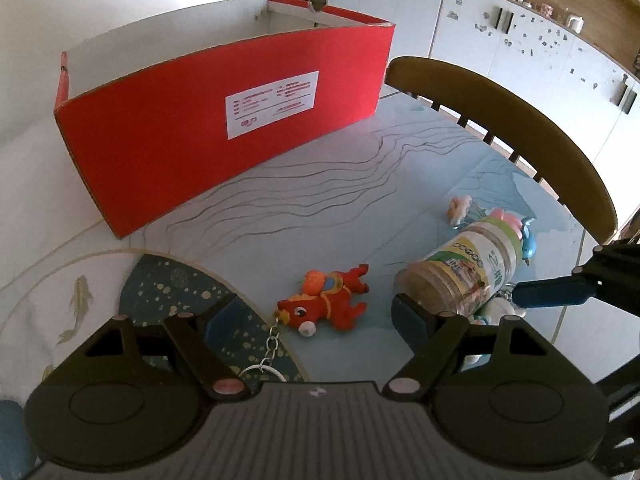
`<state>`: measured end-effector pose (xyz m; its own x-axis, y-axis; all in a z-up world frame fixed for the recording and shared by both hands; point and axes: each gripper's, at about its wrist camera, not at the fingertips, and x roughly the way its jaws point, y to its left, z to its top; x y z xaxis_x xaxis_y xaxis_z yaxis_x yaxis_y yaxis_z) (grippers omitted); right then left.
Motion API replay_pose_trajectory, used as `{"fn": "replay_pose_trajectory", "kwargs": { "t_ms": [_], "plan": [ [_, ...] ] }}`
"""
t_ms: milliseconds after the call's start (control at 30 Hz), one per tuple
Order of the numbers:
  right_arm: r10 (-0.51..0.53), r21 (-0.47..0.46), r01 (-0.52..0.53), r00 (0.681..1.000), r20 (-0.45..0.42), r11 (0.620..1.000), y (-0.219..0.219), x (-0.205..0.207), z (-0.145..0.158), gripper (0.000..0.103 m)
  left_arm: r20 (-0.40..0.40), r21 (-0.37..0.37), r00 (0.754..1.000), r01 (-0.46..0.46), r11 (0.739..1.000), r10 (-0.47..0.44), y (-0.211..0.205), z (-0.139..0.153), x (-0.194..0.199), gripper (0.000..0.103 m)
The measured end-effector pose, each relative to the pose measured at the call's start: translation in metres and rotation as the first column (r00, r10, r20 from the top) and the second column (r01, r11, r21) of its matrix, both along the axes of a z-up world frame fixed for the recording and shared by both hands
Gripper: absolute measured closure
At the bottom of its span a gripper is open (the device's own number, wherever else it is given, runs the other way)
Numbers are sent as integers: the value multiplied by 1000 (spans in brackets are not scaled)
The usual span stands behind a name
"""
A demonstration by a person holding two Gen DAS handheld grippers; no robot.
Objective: Organize rigid objects
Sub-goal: 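Grasp the orange plush fish with the left tool while the right tool grasps the white bunny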
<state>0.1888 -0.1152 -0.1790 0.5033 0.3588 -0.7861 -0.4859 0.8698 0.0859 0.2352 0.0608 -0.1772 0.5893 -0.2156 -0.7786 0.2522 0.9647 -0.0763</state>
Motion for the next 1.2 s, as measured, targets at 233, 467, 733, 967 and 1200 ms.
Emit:
{"fn": "replay_pose_trajectory", "kwargs": {
  "t_ms": [233,467,733,967,1200],
  "plan": [
    [-2,-9,2,1000,-4,1000,1,4,-2,31,13,25,1000,20,999,-20,-5,2,-1,46],
    [-9,-26,9,1000,-2,1000,4,5,-4,39,14,29,1000,27,999,-27,-6,3,-2,53],
    [-22,-27,22,1000,-1,999,0,5,-2,47,2,18,1000,23,1000,-23,-4,4,-1,54],
    [-28,-15,28,1000,-10,1000,-3,-1,2,47,-11,2,1000,11,1000,-11,0,9,-9,54],
    [-28,3,28,1000,-5,1000,-9,-12,13,47,-19,-19,1000,-11,1000,10,8,17,-21,54]
  ]
}}
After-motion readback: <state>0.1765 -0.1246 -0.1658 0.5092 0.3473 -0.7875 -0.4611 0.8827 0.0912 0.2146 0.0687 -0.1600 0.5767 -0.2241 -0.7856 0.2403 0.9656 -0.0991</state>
